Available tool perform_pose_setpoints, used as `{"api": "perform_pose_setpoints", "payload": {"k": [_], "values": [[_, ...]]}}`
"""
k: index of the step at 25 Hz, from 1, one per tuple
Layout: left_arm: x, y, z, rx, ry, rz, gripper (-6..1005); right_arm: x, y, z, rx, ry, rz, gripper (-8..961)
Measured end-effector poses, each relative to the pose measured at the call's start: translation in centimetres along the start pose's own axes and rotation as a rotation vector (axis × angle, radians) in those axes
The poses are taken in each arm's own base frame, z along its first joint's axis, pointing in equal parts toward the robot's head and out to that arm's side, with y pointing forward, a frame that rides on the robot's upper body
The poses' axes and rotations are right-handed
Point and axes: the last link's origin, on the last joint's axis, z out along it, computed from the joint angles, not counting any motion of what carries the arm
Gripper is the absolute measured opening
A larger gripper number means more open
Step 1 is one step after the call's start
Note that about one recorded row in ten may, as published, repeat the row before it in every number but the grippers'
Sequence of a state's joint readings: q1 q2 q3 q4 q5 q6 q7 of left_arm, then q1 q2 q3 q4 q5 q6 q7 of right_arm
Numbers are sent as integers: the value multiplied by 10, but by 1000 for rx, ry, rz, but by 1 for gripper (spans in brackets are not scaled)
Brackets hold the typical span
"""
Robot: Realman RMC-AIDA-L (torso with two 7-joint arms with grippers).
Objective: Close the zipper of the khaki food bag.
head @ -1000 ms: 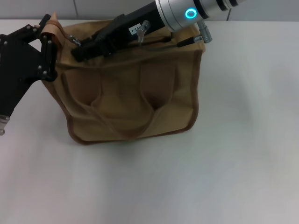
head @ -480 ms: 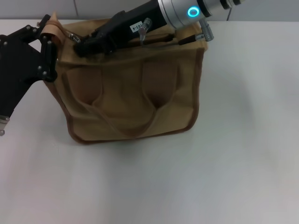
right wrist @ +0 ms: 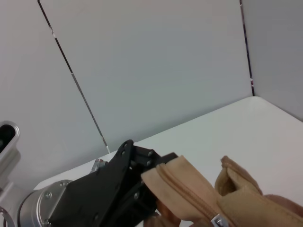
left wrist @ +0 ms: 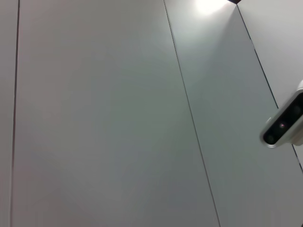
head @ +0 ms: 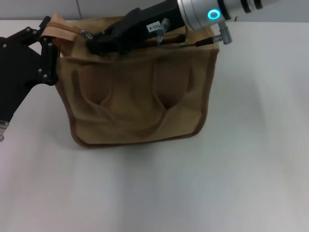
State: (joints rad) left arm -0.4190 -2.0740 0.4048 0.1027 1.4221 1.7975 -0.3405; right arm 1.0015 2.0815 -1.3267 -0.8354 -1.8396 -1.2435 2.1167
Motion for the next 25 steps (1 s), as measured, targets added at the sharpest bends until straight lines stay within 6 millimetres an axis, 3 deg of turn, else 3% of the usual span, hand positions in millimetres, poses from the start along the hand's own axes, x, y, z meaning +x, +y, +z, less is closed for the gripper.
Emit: {"api": "perform_pose_setpoints", "payload": {"k": [18,25], "values": [[-1,-7,2,10,-14,-8,103,14,-6,-12,11,-64,-15,63],[0,-6,3,7,-10,-7,104,15,-16,-23,67,-171,-91,183]]}}
